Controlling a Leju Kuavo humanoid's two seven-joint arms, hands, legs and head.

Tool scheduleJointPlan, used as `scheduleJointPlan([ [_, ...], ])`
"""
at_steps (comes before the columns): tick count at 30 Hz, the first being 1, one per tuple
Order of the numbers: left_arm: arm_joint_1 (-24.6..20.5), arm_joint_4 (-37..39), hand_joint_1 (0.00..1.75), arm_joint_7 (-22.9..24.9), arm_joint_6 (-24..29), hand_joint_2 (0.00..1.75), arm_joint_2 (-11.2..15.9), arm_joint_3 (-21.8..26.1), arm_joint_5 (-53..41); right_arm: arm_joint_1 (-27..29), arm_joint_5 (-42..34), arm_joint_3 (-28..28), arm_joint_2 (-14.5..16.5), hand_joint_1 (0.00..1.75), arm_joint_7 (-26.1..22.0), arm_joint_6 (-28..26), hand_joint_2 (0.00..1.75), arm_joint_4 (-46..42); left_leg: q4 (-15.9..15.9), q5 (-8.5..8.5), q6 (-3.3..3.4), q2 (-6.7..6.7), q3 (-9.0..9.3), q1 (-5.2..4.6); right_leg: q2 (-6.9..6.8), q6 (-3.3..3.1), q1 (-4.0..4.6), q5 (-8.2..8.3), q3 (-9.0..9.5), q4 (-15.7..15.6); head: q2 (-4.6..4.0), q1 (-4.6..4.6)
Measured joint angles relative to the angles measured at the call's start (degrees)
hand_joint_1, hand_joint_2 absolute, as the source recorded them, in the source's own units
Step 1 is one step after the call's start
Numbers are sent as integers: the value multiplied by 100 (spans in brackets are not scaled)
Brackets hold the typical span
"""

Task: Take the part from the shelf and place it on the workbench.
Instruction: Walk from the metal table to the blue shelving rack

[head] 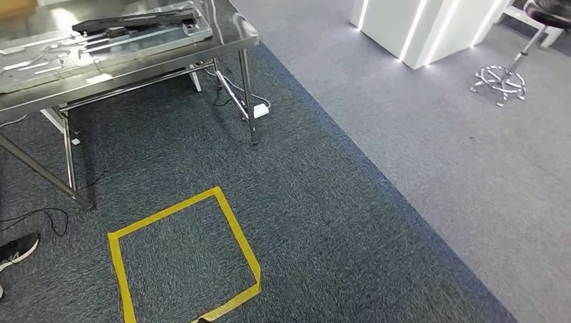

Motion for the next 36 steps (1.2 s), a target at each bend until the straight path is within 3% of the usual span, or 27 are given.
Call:
scheduleJointPlan([
  [2, -7, 0, 0, -2, 2, 0, 1, 0, 2, 8, 4, 0, 9, 0, 20, -3, 0, 2, -54, 40, 45, 106, 18, -5, 103, 89, -22, 37, -33, -16, 0, -1],
  [4, -12, 0, 0, -4, 8, 0, 1, 0, -1, 15, 10, 0, 11, 0, 64, -4, 0, 4, -135, 104, 118, 257, 59, 15, -100, 139, -5, -70, -114, 135, 0, 11],
  [6, -2, 0, 0, -6, 20, 0, 1, 0, -2, 9, 17, 0, 11, 0, 121, -4, 0, 4, -174, 132, 162, 437, 65, 10, -447, 175, 10, -432, -408, 746, 0, 27],
  [8, 17, 0, 0, -7, 29, 0, 0, 0, 0, 7, 20, 0, 11, 0, 167, -3, 0, 4, -171, 127, 170, 626, 51, -3, -563, 218, -3, -730, -746, 1448, 0, 33],
  [9, 19, 0, 0, -6, 31, 0, 0, 0, 1, 12, 20, 0, 11, 0, 182, -3, 0, 4, -169, 121, 167, 711, 48, -5, -579, 234, -14, -731, -797, 1573, 0, 33],
  [10, 16, 0, 0, -6, 32, 0, -1, 0, 1, 19, 21, 0, 11, 0, 193, -3, 0, 4, -167, 113, 159, 787, 51, -5, -602, 245, -26, -622, -724, 1463, 0, 33],
  [12, 6, 0, 0, -6, 32, 0, -5, 0, 0, 26, 32, 0, 11, 0, 204, -4, 0, 4, -157, 81, 123, 916, 79, -8, -776, 237, -36, -275, -283, 688, 0, 35],
  [14, 1, 0, 0, -6, 32, 0, -10, 0, -1, 14, 48, 0, 13, 0, 210, -5, 0, 4, -139, 32, 57, 1014, 101, -35, -942, 168, -7, -86, 69, 51, 0, 30],
  [15, -3, 0, 0, -5, 32, 0, -11, 0, -1, 12, 54, 0, 15, 0, 213, -5, 0, 4, -133, 11, 23, 1054, 112, -50, -967, 127, 13, -87, 117, -49, 0, 26],
  [17, -19, 0, 0, -1, 32, 0, -15, 0, -1, 25, 63, -1, 20, 0, 221, -5, 0, 4, -136, -14, -37, 1118, 152, -52, -862, 52, 28, -83, 107, -55, 0, 21],
  [19, -31, 0, 0, 4, 32, 0, -19, 0, -2, 32, 69, -1, 21, 0, 232, -5, 0, 4, 11, -152, -93, 952, 121, -27, -764, -23, 8, -58, 106, -86, 0, 21],
  [20, -29, 0, 0, 6, 32, 0, -20, 0, -2, 27, 71, 0, 22, 0, 239, -5, 0, 4, 243, -312, -112, 809, 24, -14, -712, -60, -6, -44, 108, -101, 0, 20],
  [22, -10, 0, 0, 13, 32, 0, -20, 0, -1, 16, 79, 0, 23, 0, 248, -5, 0, 4, 1024, -728, -128, 590, -329, -5, -597, -100, 5, -38, 96, -100, 0, 19],
  [23, 2, 0, 0, 16, 33, 0, -20, -1, 1, 14, 84, 0, 24, 0, 251, -4, 0, 4, 1399, -862, -128, 559, -510, -5, -530, -107, 14, -39, 93, -96, 0, 20],
  [24, 9, 0, 0, 17, 33, 0, -20, -1, 2, 15, 90, 0, 24, 0, 252, -3, 0, 4, 1609, -881, -124, 546, -625, -5, -456, -109, 22, -40, 93, -88, 0, 20],
  [25, 12, 0, 0, 18, 34, 0, -20, -2, 2, 17, 97, 0, 24, 0, 253, -2, 0, 4, 1581, -770, -114, 537, -635, -5, -378, -108, 26, -42, 96, -77, 0, 20],
  [26, 12, 0, 0, 18, 34, 0, -20, -2, 4, 17, 106, 0, 26, 0, 253, 0, 0, 4, 1323, -556, -98, 514, -541, -5, -297, -106, 26, -46, 101, -65, 0, 19],
  [28, 13, 0, 0, 18, 34, 0, -17, -2, 8, 9, 128, 0, 34, 0, 250, 1, 0, 4, 521, -114, -56, 319, -223, 2, -144, -85, 33, -58, 103, -35, 0, 20],
  [30, 9, 0, 0, 15, 34, 0, -14, -2, 11, 2, 148, 1, 44, 0, 247, 2, 0, 5, 69, 37, -26, 122, -57, 2, -18, -31, 31, -56, 70, -13, 0, 22],
  [32, -3, 0, 0, 9, 34, 0, -15, -2, 15, 16, 161, 1, 50, 0, 245, 7, 0, 8, 6, 36, 14, 147, -34, -9, 98, 51, 17, -25, 30, -25, 0, 21],
  [33, -7, 0, 0, 5, 34, 0, -16, -2, 15, 28, 166, 1, 52, 0, 244, 9, 0, 9, -21, 59, 53, 214, -19, -6, 92, 86, 11, -26, 19, -18, 0, 21],
  [34, -8, 0, 0, 3, 35, 0, -17, -2, 15, 32, 169, 1, 54, 0, 242, 12, 0, 10, -57, 85, 98, 283, -1, 1, -5, 112, 17, -72, -15, 45, 0, 27],
  [36, -3, 0, 0, 2, 38, 0, -17, -2, 12, 24, 173, 2, 55, 0, 237, 14, 0, 10, -113, 119, 168, 442, 17, 5, -339, 146, 24, -359, -233, 503, 0, 37],
])
